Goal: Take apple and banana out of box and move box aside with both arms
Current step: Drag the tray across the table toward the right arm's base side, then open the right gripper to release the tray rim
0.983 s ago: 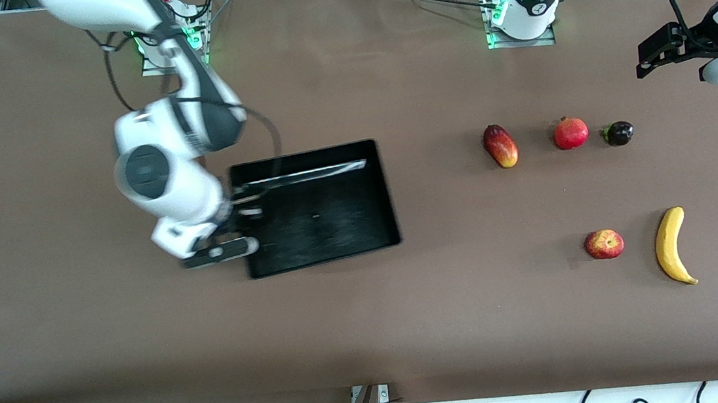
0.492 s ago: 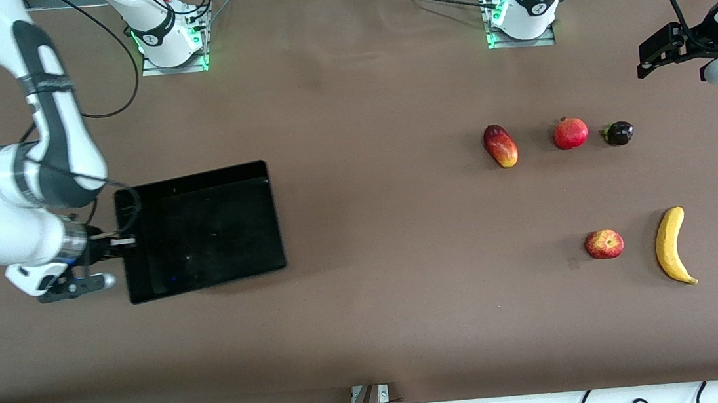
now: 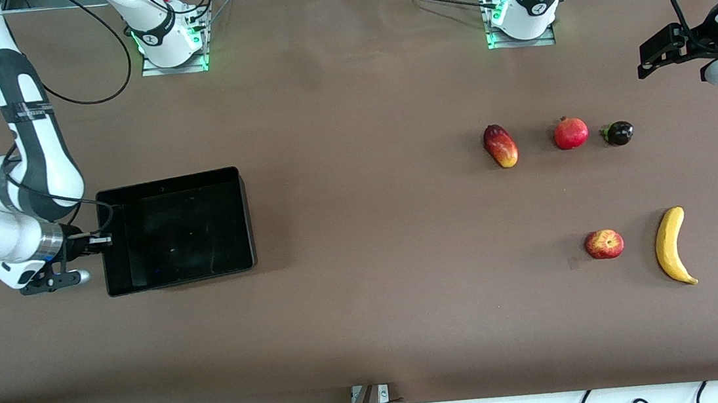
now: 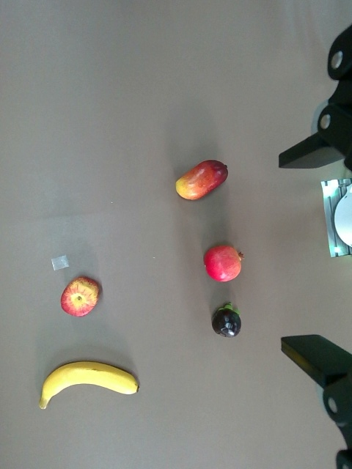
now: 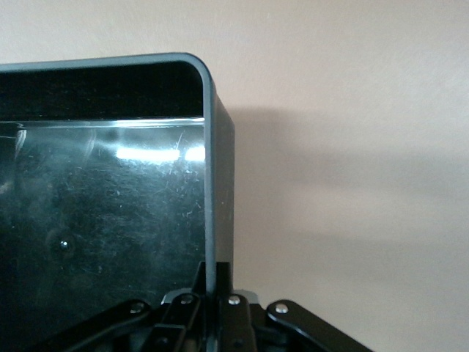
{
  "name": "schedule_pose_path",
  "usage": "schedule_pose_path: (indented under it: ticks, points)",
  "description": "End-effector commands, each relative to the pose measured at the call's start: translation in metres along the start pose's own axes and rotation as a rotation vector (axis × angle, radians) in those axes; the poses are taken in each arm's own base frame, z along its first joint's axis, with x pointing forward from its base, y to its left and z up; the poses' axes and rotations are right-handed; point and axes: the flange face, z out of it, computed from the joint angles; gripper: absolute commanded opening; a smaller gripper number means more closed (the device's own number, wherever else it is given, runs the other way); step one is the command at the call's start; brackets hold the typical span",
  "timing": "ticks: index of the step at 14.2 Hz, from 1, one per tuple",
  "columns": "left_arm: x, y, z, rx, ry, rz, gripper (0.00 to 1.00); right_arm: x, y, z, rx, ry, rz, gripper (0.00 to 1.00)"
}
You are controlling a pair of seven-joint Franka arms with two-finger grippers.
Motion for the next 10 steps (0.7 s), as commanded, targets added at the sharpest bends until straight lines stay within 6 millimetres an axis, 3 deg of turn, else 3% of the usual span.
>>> schedule_pose_path:
  ticks: [1, 5, 6, 8, 9, 10]
  points:
    - [-0.003, 0.000, 0.000, -0.008, 0.001, -0.004, 1.00, -0.017, 0.005, 0.006, 0.033, 0.007, 0.020, 0.00]
    - [-0.003, -0.001, 0.000, -0.008, 0.001, -0.006, 1.00, -0.022, 0.005, 0.015, 0.030, 0.008, 0.038, 0.00]
    - [-0.003, -0.001, -0.001, -0.008, 0.003, -0.006, 1.00, -0.022, 0.005, 0.015, 0.030, 0.008, 0.039, 0.18]
    - [-0.003, -0.001, -0.001, -0.008, 0.005, -0.006, 1.00, -0.021, 0.005, 0.012, 0.030, 0.012, 0.038, 0.93]
    - [-0.003, -0.001, -0.001, -0.008, 0.005, -0.006, 1.00, -0.020, 0.005, 0.008, 0.030, 0.014, 0.037, 1.00]
    - [-0.003, -0.001, -0.002, -0.008, 0.006, -0.004, 1.00, -0.019, 0.004, 0.001, 0.028, 0.026, 0.038, 1.00]
